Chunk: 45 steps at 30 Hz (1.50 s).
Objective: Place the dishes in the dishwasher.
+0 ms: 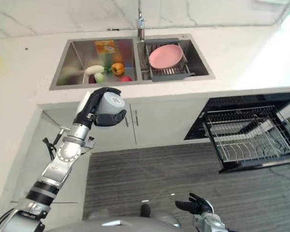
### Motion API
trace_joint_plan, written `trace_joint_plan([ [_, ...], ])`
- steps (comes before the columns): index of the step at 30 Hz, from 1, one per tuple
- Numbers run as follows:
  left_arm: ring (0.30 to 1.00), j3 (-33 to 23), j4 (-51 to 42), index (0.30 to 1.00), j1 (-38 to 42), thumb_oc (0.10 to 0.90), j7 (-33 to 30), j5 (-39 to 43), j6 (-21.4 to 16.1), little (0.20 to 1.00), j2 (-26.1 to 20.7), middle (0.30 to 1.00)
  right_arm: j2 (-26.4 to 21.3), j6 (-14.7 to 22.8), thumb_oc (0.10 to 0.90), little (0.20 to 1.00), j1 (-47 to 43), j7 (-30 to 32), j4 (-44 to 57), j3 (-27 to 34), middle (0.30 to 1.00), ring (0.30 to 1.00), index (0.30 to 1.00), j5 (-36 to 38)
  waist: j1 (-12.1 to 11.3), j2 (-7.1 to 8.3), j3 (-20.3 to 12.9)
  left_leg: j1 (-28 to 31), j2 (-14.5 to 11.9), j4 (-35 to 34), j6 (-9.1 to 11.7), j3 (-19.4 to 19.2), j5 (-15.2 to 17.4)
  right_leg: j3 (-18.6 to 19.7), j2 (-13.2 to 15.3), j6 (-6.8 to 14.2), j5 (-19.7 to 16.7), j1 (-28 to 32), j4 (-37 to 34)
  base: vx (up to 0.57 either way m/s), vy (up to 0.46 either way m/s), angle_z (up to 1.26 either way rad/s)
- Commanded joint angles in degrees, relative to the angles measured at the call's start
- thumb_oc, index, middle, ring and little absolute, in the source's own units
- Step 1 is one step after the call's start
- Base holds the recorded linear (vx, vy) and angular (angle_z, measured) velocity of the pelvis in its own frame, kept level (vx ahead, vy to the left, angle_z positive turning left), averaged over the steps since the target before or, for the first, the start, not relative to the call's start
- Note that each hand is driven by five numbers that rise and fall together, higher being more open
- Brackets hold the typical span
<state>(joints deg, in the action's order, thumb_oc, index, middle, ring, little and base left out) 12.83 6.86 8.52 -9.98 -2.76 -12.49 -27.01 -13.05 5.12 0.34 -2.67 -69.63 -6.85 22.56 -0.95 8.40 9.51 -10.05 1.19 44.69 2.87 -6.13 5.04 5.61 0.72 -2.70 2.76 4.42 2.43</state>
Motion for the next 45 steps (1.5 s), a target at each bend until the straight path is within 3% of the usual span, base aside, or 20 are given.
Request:
trace_joint_plan([
  [1, 0.300, 0.3, -5.3, 0.300, 7.3, 0.400, -1.6, -0.5, -5.4, 0.300, 1.0, 0.300, -4.7, 1.7, 0.800, 0.900, 4.0, -0.6, 1.4, -0.1, 0.900, 0.900, 0.900, -0.5, 1.1, -6.41, -2.3, 11.2, 0.6, -26.5, 0.3, -1.8, 3.1, -0.9, -0.1, 7.4, 3.9, -4.9, 7.8, 0.09, -0.038, -0.09],
  [5, 0.300, 1.2, -5.2, 0.300, 9.7, 0.400, -2.6, -2.5, -5.5, 0.300, 0.6, 0.300, -4.2, 2.4, 0.800, 0.900, 4.7, -0.2, 0.7, 0.5, 0.900, 0.900, 0.900, -0.4, 1.9, -7.37, -2.3, 11.8, 1.9, -31.6, 0.1, -1.4, 1.6, -0.5, -0.7, 7.8, 3.3, -5.4, 7.4, 0.02, 0.036, 0.39],
  [9, 0.300, 1.9, -6.1, 0.300, 11.6, 0.400, -3.1, -5.0, -5.6, 0.300, -0.5, 0.300, -2.9, 2.4, 0.800, 0.900, 6.2, -0.7, 0.1, 0.1, 0.900, 0.900, 0.900, -0.3, 2.4, -7.54, -3.6, 15.4, 2.3, -39.6, -1.7, -1.1, 3.2, -0.5, -1.0, 8.7, 2.6, -4.9, 5.8, 0.02, 0.030, 0.00],
  [16, 0.300, 3.8, -8.0, 0.300, 15.7, 0.400, -3.6, -4.5, -5.8, 0.300, -1.5, 0.300, -1.9, 2.3, 0.800, 0.900, 4.4, -0.4, 0.1, -1.9, 0.900, 0.900, 0.900, -2.3, 2.5, -6.65, -2.1, 16.3, 0.8, -43.8, -2.3, -5.9, 1.7, -0.6, -2.7, 11.7, 0.5, -10.2, 10.1, -0.04, -0.003, -0.54],
  [19, 0.300, 4.6, -7.9, 0.300, 17.9, 0.400, -3.9, -3.6, -5.6, 0.300, -2.7, 0.300, -1.8, 2.3, 0.800, 0.900, 3.8, 0.3, 0.3, -2.6, 0.900, 0.900, 0.900, -3.2, 1.5, -6.98, -1.3, 14.9, -1.8, -41.7, -2.2, -9.0, 2.5, -11.4, 2.6, 11.9, 4.5, -10.4, 13.6, -0.13, -0.098, -1.14],
  [20, 0.300, 4.7, -7.8, 0.300, 18.3, 0.400, -3.9, -3.5, -5.6, 0.300, -2.9, 0.300, -1.7, 2.2, 0.800, 0.900, 3.9, 0.5, 0.1, -2.6, 0.900, 0.900, 0.900, -3.6, 1.4, -6.97, -1.4, 14.1, -2.7, -41.3, -2.2, -9.9, 2.1, -12.9, 4.7, 11.6, 4.5, -9.8, 13.9, -0.15, -0.164, -0.55],
  [22, 0.300, 4.7, -7.7, 0.300, 18.7, 0.400, -3.6, -3.0, -5.9, 0.300, -2.9, 0.300, -1.8, 2.0, 0.800, 0.900, 4.3, 0.6, -0.5, -1.5, 0.900, 0.900, 0.900, -3.5, 1.6, -6.94, -1.8, 13.6, -3.9, -40.4, -2.1, -10.2, 2.8, -10.6, 8.7, 11.8, 3.5, -8.1, 14.0, -0.16, -0.257, -0.42],
  [23, 0.300, 4.5, -7.8, 0.300, 18.5, 0.400, -3.6, -2.6, -6.1, 0.300, -3.1, 0.300, -1.8, 1.6, 0.800, 0.900, 4.9, 0.5, -0.6, -0.3, 0.900, 0.900, 0.900, -3.0, 1.7, -6.57, -2.8, 13.1, -4.9, -39.1, -1.6, -10.0, 3.7, -7.3, 12.6, 12.6, -0.6, -6.0, 11.7, -0.11, -0.252, -0.49],
  [24, 0.300, 4.4, -7.8, 0.300, 18.5, 0.400, -3.6, -2.6, -6.1, 0.300, -3.1, 0.300, -1.8, 1.6, 0.800, 0.900, 4.9, 0.5, -0.6, -0.3, 0.900, 0.900, 0.900, -3.0, 1.6, -6.58, -2.9, 12.9, -4.9, -39.1, -1.7, -10.1, 3.6, -7.2, 12.5, 12.6, -1.0, -6.0, 11.4, -0.10, -0.313, -0.35],
  [26, 0.300, 4.2, -7.4, 0.300, 18.6, 0.400, -4.0, -2.4, -6.0, 0.300, -3.7, 0.300, -1.8, 1.1, 0.800, 0.900, 4.9, 0.5, -1.0, 0.3, 0.900, 0.900, 0.900, -3.1, 1.2, -6.13, -3.8, 12.2, -6.6, -37.1, -0.7, -10.0, 4.4, -5.2, 17.3, 13.8, -7.0, -5.7, 6.7, -0.07, -0.291, -0.17],
  [27, 0.300, 4.2, -7.4, 0.300, 18.6, 0.400, -4.0, -2.4, -6.0, 0.300, -3.7, 0.300, -1.8, 1.1, 0.800, 0.900, 4.9, 0.5, -1.0, 0.3, 0.900, 0.900, 0.900, -3.1, 1.2, -6.16, -3.8, 12.2, -6.7, -37.0, -0.7, -10.0, 4.5, -5.2, 17.3, 13.8, -7.1, -5.7, 6.6, -0.06, -0.409, -0.28],
  [28, 0.300, 3.9, -7.3, 0.300, 18.6, 0.400, -4.5, -2.4, -6.0, 0.300, -4.2, 0.300, -1.5, 0.6, 0.800, 0.900, 5.1, 0.6, -1.8, 0.1, 0.900, 0.900, 0.900, -4.2, 1.0, -6.16, -4.0, 12.7, -8.3, -35.7, -0.1, -9.9, 5.0, -5.5, 19.5, 14.5, -9.1, -6.9, 4.1, -0.03, -0.255, -0.36],
  [30, 0.300, 3.7, -7.1, 0.300, 18.5, 0.400, -4.9, -2.6, -6.0, 0.300, -4.2, 0.300, -1.4, 0.3, 0.800, 0.900, 5.0, 0.7, -2.4, -0.7, 0.900, 0.900, 0.900, -5.7, 1.1, -5.96, -3.9, 13.4, -9.2, -35.1, 0.5, -10.0, 5.4, -4.9, 19.6, 15.0, -10.6, -8.0, 4.0, -0.07, -0.424, -0.32],
  [33, 0.300, 3.7, -6.4, 0.300, 18.4, 0.400, -5.9, -3.0, -6.0, 0.300, -4.3, 0.300, -1.1, 0.2, 0.800, 0.900, 5.0, 1.0, 0.4, -5.0, 0.900, 0.900, 0.900, -10.7, 0.5, -4.22, -3.6, 13.5, -11.0, -33.3, 1.8, -10.5, 4.9, -4.4, 18.8, 16.5, -9.9, -6.1, 3.3, -0.15, -0.506, -0.14],
  [34, 0.300, 3.1, -5.5, 0.300, 17.6, 0.400, -6.4, -3.9, -5.9, 0.300, -4.4, 0.300, -1.6, 1.4, 0.800, 0.900, 6.0, 0.3, 11.0, -8.8, 0.900, 0.900, 0.900, -14.4, 0.0, -3.19, -3.6, 13.6, -13.8, -34.3, 3.9, -11.2, 2.4, -5.0, 16.7, 17.1, -5.1, -4.7, 3.7, -0.19, -0.470, -0.11],
  [37, 0.300, 0.8, -5.1, 0.300, 15.9, 0.400, -9.2, -5.1, -5.6, 0.300, -3.7, 0.300, -6.8, 3.1, 0.800, 0.900, 11.5, -1.0, 32.8, -9.4, 0.900, 0.900, 0.900, -17.3, 1.1, -3.69, -3.8, 14.4, -17.0, -37.6, 5.7, -9.5, -2.0, -4.5, 12.7, 14.9, 2.2, -4.9, 5.9, -0.17, -0.427, -0.20],
  [40, 0.300, -0.7, -5.4, 0.300, 14.4, 0.400, -11.2, -4.5, -6.1, 0.300, -2.7, 0.300, -11.3, 4.8, 0.800, 0.900, 13.2, 0.6, 46.1, -4.6, 0.900, 0.900, 0.900, -17.4, 1.9, -3.89, -3.2, 12.7, -14.1, -34.6, 4.8, 0.4, -2.5, -1.4, 9.7, 12.9, 2.9, -6.0, 8.5, -0.14, -0.261, -0.16],
  [42, 0.300, -1.2, -6.4, 0.300, 13.4, 0.400, -10.8, -4.3, -6.5, 0.300, -2.6, 0.300, -12.9, 5.9, 0.800, 0.900, 14.1, 1.5, 52.8, -0.3, 0.900, 0.900, 0.900, -17.4, 4.9, -4.63, -3.8, 13.3, -13.9, -35.2, 3.6, -2.7, -0.6, -1.3, 9.6, 12.7, 3.7, -5.6, 8.6, -0.06, -0.069, -0.46],
  [43, 0.300, -1.5, -6.6, 0.300, 13.1, 0.400, -10.7, -4.9, -6.4, 0.300, -2.7, 0.300, -13.4, 6.4, 0.800, 0.900, 15.1, 1.8, 56.6, 1.7, 0.900, 0.900, 0.900, -17.2, 5.4, -5.26, -4.1, 13.6, -14.3, -35.5, 4.0, -4.6, -2.6, -0.7, 9.2, 12.7, 3.4, -6.1, 8.7, -0.01, 0.015, -0.36],
  [45, 0.300, -1.8, -6.7, 0.300, 12.5, 0.400, -10.5, -5.1, -6.5, 0.300, -2.9, 0.300, -14.0, 7.3, 0.800, 0.900, 14.9, 2.1, 59.2, 3.6, 0.900, 0.900, 0.900, -15.6, 6.3, -6.15, -4.5, 14.5, -13.7, -36.1, 3.8, -5.5, -1.0, 0.7, 8.7, 12.8, 3.7, -6.3, 8.3, -0.01, 0.012, -0.10],
])
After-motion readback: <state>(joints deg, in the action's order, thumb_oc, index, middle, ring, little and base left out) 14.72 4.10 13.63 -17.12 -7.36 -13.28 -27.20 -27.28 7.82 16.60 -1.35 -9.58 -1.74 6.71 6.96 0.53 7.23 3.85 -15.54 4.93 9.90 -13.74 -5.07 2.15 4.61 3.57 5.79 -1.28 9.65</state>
